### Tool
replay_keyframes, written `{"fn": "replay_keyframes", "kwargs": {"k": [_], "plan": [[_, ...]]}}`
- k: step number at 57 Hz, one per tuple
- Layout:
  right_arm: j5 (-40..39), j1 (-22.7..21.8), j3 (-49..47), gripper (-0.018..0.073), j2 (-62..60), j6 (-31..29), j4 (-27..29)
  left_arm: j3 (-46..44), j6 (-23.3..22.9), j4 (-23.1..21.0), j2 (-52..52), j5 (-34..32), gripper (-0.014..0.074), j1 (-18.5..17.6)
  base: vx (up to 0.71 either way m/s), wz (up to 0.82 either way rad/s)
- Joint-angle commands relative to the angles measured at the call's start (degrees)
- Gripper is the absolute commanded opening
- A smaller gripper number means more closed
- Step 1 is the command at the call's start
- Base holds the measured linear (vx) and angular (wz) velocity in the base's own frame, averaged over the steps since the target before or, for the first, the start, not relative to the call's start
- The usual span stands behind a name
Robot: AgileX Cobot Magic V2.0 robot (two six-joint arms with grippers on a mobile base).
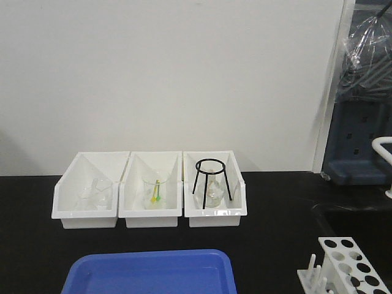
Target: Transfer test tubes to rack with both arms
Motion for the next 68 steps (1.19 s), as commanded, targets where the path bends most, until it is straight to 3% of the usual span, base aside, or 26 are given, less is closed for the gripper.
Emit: {"fn": "replay_keyframes", "kwargs": {"k": [1, 7, 17, 30, 34, 43, 54, 61, 68], "plan": [[-4.67, -0.16, 0.75, -0.0009, -0.60, -0.14, -0.26, -1.58, -0.44, -0.22, -0.69, -4.61, -0.0004, -0.04, 0.04, -0.01], [-4.67, -0.16, 0.75, -0.0009, -0.60, -0.14, -0.26, -1.58, -0.07, 0.00, -0.68, -4.76, -0.0004, -0.04, 0.03, -0.01], [-4.79, -0.16, 0.75, -0.0009, -0.60, -0.14, -0.26, -1.58, 8.31, 6.15, -0.68, -9.69, -0.0004, -0.04, 0.00, 0.00], [-8.44, -0.16, 0.75, -0.0009, -0.60, -0.14, -0.26, -1.58, 9.25, 5.90, -0.68, -10.87, -0.0004, -0.04, 0.00, 0.00], [-9.38, -0.16, 0.75, -0.0009, -0.60, -0.14, -0.26, -1.58, 8.28, 4.63, -0.68, -11.35, -0.0004, -0.09, 0.00, 0.00], [-12.91, -0.16, 0.75, -0.0009, -0.60, -0.08, -0.26, -1.58, -0.11, -2.41, -0.68, -14.71, -0.0004, -0.17, 0.00, 0.00], [-15.85, -0.16, 0.32, -0.0009, -0.60, 0.03, -0.26, -1.58, -3.45, -2.32, -0.68, -23.71, -0.0004, -0.17, 0.00, 0.00], [-13.57, -0.16, -3.60, -0.0009, -0.26, -0.02, -0.26, -3.48, -4.39, -2.08, -0.68, -29.38, -0.0003, -0.17, 0.00, 0.00], [-8.42, -0.16, -10.78, -0.0009, 2.28, -0.14, -0.31, -10.01, -3.29, -2.01, 1.16, -25.89, 0.0008, -0.17, 0.00, 0.00]]}}
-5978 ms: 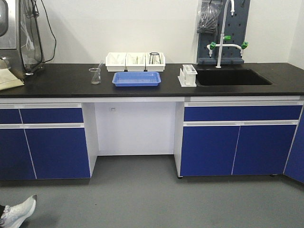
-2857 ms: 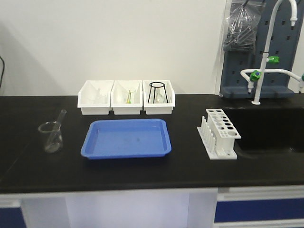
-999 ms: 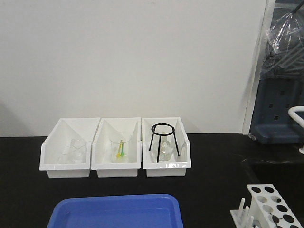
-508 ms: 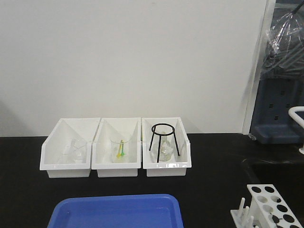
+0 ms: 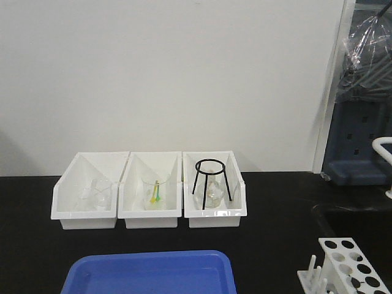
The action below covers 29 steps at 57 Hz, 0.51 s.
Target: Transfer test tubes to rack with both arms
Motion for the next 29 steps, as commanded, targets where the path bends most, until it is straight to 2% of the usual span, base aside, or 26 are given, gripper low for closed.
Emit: {"fn": "replay_keyframes", "kwargs": {"k": [1, 6, 10, 20, 29], "plan": [[-1.67, -0.16, -7.47, -0.0009, 2.55, -0.14, -0.39, -7.37, 0.37, -0.33, 1.66, -2.88, 0.0011, -0.17, 0.00, 0.00], [-1.67, -0.16, -13.21, -0.0006, 6.05, -0.34, -1.47, -13.14, 2.15, -0.14, 5.90, 3.30, 0.0033, -0.17, 0.00, 0.00], [-1.67, -0.16, -17.19, -0.0004, 9.31, -0.34, -3.89, -16.86, 3.77, 0.10, 10.51, 5.56, 0.0059, -0.17, 0.00, 0.00], [-1.67, -0.16, -20.03, 0.0014, 17.59, -0.05, -12.34, -21.02, 5.57, 0.05, 21.35, 4.24, 0.0164, -0.17, 0.00, 0.00], [-1.67, -0.16, -20.03, 0.0062, 24.53, 0.24, -11.96, -21.00, 5.57, 0.05, 27.37, 1.63, 0.0327, -0.17, 0.00, 0.00]]}}
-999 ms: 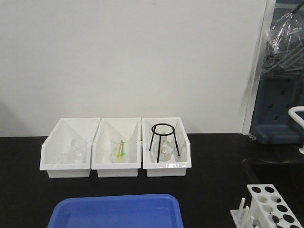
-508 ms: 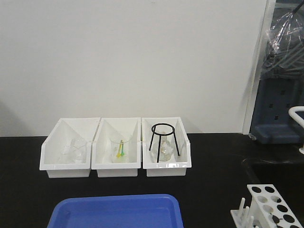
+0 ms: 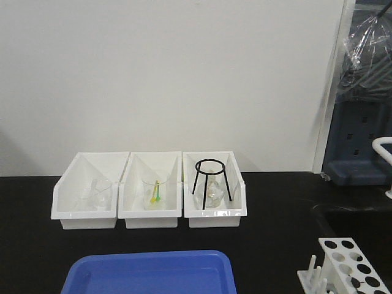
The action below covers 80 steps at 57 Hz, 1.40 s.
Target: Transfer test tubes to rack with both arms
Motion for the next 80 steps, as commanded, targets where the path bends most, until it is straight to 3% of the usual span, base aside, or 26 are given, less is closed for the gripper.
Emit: {"fn": "replay_keyframes", "kwargs": {"k": [1, 12, 25, 32, 41, 45, 57, 74, 80], "plan": [[-4.42, -0.16, -1.96, 0.0071, 4.19, 0.29, -0.69, -1.94, -0.03, -0.12, 3.73, -5.66, 0.0342, -0.17, 0.00, 0.00], [-4.42, -0.16, -1.96, 0.0179, 10.98, 0.31, 0.61, -1.94, -0.49, -0.12, 6.78, -5.14, 0.0505, -0.17, 0.00, 0.00], [-7.57, -0.16, -1.96, 0.0363, 16.66, 0.29, 0.69, -1.94, 0.35, -0.07, 7.34, -1.28, 0.0523, -0.17, 0.00, 0.00], [-9.72, -0.16, -1.96, 0.0426, 19.36, 0.29, 0.88, -1.94, 7.71, 0.05, 9.77, 7.17, 0.0523, -0.17, 0.00, 0.00], [-11.32, -0.16, -1.96, 0.0432, 21.57, 0.29, 1.97, -1.94, 15.74, -0.09, 13.78, 8.56, 0.0524, -0.17, 0.00, 0.00], [-11.53, -0.16, -1.96, 0.0432, 22.41, 0.29, 1.97, -1.94, 17.61, -0.09, 16.25, 7.00, 0.0524, -0.17, 0.00, 0.00], [-11.81, -0.16, -1.77, 0.0432, 22.99, 0.29, 1.97, -1.94, 17.54, -0.09, 25.29, 1.12, 0.0538, -0.17, 0.00, 0.00], [-11.97, -0.16, -1.77, 0.0432, 22.99, 0.29, 1.97, -1.94, 19.45, -0.09, 39.57, -18.44, 0.0541, -0.17, 0.00, 0.00], [-11.97, -0.16, -1.77, 0.0432, 22.99, -0.01, 1.92, -1.94, 19.45, -0.09, 43.63, -21.92, 0.0541, -0.17, 0.00, 0.00]]}}
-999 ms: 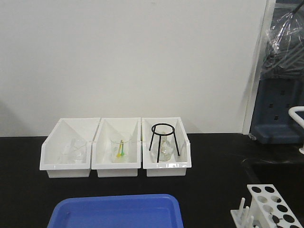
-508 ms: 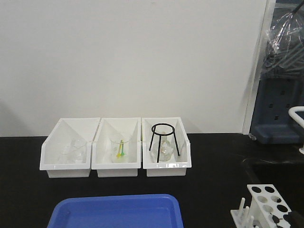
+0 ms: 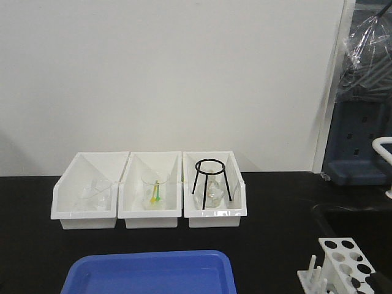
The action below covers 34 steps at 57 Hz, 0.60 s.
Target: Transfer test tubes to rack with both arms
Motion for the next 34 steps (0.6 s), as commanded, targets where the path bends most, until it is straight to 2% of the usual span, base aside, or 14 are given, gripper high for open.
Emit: {"fn": "replay_keyframes", "kwargs": {"k": [1, 10, 20, 34], "plan": [[-5.25, -0.16, -1.77, 0.0432, -0.02, -0.12, -0.03, -1.94, 0.15, -0.16, 2.75, -8.15, 0.0541, -0.17, 0.00, 0.00], [-5.51, -0.16, -1.77, 0.0432, -0.02, -0.08, -0.03, -1.94, 0.10, -0.16, 7.36, -10.48, 0.0541, -0.17, 0.00, 0.00], [-5.51, -0.16, -1.77, 0.0432, -0.02, -0.08, -0.03, -1.94, 0.15, -0.16, 11.29, -18.83, 0.0541, -0.17, 0.00, 0.00], [-5.51, -0.16, -1.77, 0.0432, -0.02, -0.08, -0.03, -1.94, 0.07, -0.29, 14.14, -20.25, 0.0540, -0.17, 0.00, 0.00]]}}
